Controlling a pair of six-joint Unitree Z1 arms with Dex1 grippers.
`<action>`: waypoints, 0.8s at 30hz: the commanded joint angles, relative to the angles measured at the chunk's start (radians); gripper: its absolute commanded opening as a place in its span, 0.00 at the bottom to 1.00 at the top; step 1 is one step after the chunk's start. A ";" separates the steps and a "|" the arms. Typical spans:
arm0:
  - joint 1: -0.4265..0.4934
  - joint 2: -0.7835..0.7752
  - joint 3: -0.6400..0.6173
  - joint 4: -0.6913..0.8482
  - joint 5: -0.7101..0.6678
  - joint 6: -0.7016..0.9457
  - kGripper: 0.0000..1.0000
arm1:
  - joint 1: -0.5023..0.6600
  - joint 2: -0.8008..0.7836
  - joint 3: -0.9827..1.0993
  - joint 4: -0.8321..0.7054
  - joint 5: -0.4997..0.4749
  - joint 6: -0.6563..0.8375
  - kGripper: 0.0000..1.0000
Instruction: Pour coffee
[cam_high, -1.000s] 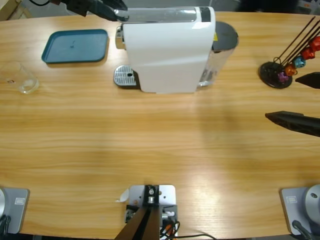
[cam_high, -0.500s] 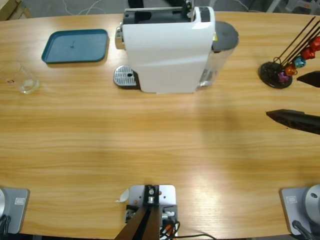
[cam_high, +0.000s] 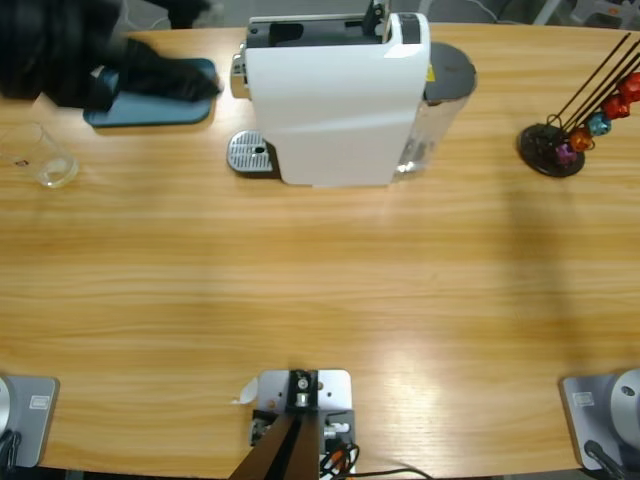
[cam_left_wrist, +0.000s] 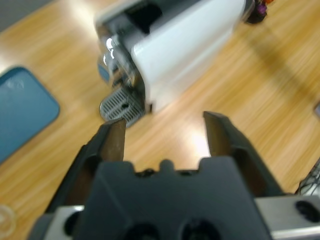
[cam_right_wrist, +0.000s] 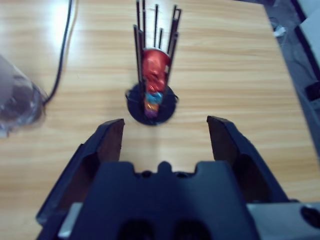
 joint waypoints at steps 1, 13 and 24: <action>-0.019 -0.127 0.143 0.020 0.027 -0.039 0.99 | -0.072 0.198 0.118 -0.290 0.095 0.003 0.73; -0.019 -0.108 0.143 0.019 0.022 -0.061 0.99 | -0.125 0.230 0.148 -0.390 0.103 0.005 0.61; -0.022 -0.111 0.146 0.019 0.022 -0.066 0.99 | -0.136 0.232 0.155 -0.402 0.086 0.003 0.38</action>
